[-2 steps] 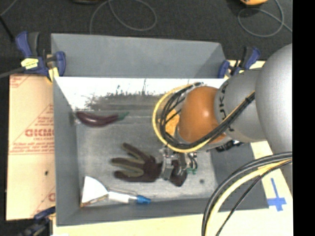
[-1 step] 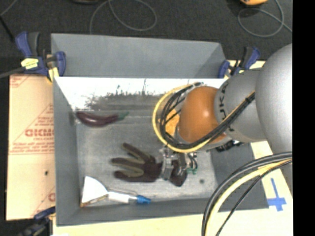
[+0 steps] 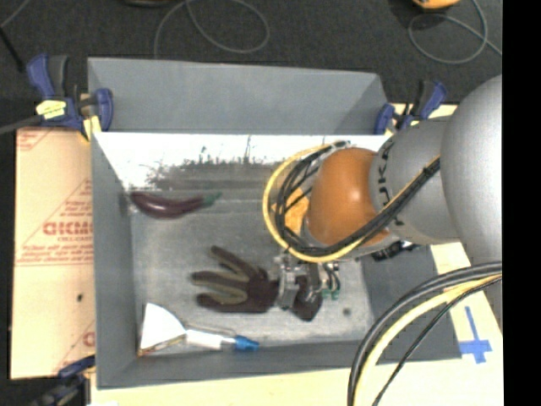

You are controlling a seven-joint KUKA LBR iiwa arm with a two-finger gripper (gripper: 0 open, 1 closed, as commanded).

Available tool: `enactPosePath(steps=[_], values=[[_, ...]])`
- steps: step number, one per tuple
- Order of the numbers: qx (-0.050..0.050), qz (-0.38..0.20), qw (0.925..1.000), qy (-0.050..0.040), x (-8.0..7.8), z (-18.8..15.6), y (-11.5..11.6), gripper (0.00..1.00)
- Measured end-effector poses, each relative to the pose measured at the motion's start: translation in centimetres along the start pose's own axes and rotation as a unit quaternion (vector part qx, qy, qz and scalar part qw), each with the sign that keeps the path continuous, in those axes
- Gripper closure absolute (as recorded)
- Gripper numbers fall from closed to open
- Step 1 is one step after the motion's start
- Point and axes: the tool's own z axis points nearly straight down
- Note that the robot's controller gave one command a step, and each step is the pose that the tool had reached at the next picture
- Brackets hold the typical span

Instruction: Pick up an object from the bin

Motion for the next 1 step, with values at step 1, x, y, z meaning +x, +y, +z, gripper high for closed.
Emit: enactPosePath(steps=[1], values=[[0.000,-0.001,1.0000,0.0033,0.18,-1.49,-0.07,1.00]])
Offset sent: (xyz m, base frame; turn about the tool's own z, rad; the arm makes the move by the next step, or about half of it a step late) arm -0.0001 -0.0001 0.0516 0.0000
